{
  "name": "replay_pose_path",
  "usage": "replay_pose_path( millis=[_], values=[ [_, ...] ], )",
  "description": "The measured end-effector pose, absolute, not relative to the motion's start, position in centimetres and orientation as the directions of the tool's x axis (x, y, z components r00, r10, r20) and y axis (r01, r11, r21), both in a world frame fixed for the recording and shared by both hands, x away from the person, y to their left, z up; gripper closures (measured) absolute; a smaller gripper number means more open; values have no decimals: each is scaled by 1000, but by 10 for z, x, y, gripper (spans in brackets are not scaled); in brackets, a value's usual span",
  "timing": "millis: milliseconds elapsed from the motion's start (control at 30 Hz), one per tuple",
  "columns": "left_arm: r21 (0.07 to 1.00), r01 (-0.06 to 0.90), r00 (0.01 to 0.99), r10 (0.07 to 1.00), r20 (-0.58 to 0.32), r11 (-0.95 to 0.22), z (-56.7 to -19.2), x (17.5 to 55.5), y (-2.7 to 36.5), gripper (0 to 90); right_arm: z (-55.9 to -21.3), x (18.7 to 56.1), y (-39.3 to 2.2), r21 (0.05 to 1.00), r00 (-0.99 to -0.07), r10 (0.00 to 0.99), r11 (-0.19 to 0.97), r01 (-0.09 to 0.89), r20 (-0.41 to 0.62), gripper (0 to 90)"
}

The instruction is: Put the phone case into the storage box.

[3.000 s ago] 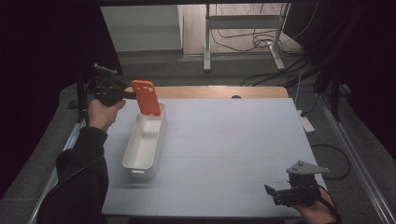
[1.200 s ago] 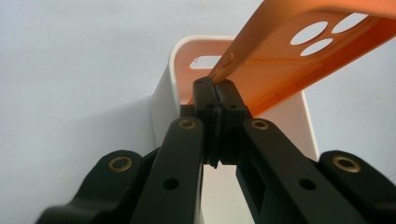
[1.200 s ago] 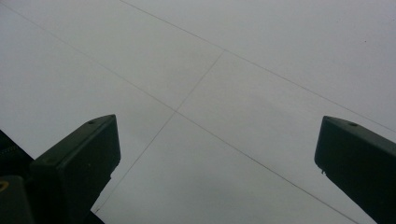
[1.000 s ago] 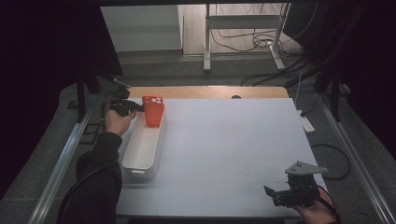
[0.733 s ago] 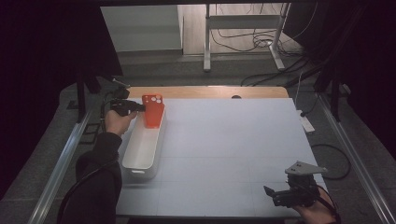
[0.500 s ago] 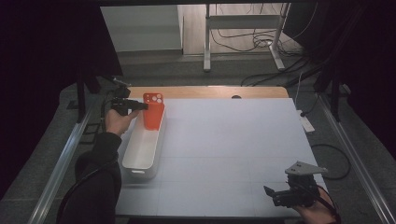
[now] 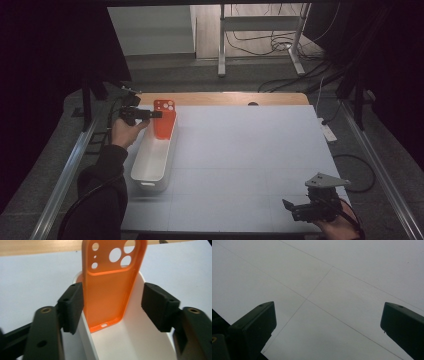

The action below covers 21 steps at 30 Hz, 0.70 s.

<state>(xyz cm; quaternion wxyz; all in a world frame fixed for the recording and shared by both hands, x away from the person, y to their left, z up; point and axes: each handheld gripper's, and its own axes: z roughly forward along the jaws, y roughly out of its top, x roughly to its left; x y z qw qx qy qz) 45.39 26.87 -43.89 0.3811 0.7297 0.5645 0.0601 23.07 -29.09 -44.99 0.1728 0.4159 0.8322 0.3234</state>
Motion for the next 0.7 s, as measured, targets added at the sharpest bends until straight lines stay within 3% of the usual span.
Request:
replay_pose_path(
  millis=[333, 700],
  values=[
    [670, 729, 430, 855, -291, -139, -434, 441, 264, 170, -450, 231, -291, 681, -594, 804, 446, 581, -19, 0],
    [685, 706, 480, 833, -276, -179, -431, 430, 261, 97, -450, 231, -291, 681, -593, 805, 445, 581, -20, 0]
  ],
)
